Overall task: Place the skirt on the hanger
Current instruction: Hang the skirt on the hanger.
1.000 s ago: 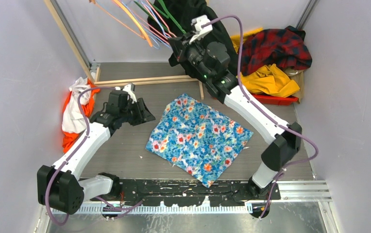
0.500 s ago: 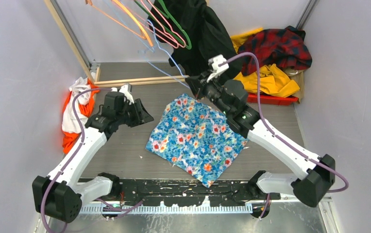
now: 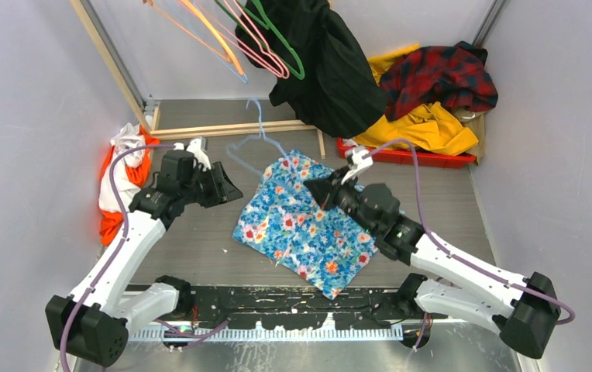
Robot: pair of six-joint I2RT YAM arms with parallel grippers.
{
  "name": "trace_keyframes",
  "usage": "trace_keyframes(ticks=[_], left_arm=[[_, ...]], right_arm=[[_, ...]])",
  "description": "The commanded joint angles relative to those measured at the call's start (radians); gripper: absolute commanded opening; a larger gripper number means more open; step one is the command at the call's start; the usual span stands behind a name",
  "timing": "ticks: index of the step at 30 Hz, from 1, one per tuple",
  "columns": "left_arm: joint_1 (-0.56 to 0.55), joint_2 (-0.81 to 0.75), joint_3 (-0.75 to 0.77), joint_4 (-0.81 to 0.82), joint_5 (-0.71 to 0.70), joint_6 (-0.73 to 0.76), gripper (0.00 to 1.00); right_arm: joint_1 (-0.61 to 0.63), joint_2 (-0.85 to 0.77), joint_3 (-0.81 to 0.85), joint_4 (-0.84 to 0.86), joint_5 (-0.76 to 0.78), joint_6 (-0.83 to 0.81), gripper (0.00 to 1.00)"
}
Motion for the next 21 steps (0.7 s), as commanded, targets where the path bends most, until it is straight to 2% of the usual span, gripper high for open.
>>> trace_keyframes(ticks=[1, 9, 16, 21], left_arm=[[0.005, -0.050, -0.003, -0.023, 0.024, 0.027, 0.44], [0.004, -0.086, -0.041, -0.032, 0.053, 0.026, 0.44], [0.004, -0.142, -0.110, -0.040, 0.050, 0.015, 0.44], [0.001, -0.157, -0.168, -0.030, 0.060, 0.005, 0.40]], right_arm=[[0.131, -0.058, -0.144, 0.166, 0.119, 0.164, 0.01], [0.442, -0.017, -0.381, 0.533, 0.473, 0.250, 0.01], [0.760, 0.253, -0.364, 0.651, 0.845, 0.223, 0.01], [0.908, 0.424, -0.316, 0.706, 1.067, 0.202, 0.01]])
